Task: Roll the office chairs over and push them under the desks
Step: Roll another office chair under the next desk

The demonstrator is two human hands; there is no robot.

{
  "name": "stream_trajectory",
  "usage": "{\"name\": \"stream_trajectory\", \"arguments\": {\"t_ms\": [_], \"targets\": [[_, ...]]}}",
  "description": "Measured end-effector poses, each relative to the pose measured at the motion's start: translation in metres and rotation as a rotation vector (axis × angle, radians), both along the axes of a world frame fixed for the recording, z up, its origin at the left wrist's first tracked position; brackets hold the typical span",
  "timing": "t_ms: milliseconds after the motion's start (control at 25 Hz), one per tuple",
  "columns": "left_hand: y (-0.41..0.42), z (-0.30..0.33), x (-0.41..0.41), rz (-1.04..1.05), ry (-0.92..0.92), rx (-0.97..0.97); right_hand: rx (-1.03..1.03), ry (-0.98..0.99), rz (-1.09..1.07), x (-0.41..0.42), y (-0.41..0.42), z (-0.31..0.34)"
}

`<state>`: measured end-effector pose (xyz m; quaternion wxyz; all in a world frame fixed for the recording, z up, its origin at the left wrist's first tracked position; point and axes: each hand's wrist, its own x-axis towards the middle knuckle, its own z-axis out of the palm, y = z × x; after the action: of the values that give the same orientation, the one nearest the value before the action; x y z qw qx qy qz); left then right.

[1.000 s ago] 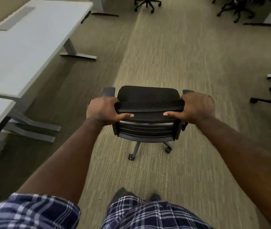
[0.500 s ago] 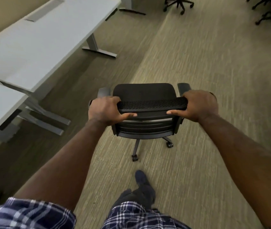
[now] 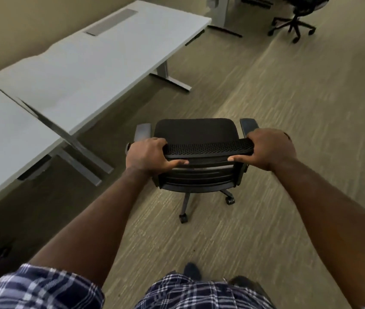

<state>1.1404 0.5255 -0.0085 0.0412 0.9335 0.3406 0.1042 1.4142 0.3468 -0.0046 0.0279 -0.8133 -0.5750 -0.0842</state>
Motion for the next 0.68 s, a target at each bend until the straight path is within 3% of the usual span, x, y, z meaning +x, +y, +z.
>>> {"name": "stream_trajectory", "arguments": {"t_ms": [680], "targets": [[0.109,-0.003,0.083,0.420,0.045,0.055,0.063,-0.027,0.433,0.127,0.234,-0.008]]}}
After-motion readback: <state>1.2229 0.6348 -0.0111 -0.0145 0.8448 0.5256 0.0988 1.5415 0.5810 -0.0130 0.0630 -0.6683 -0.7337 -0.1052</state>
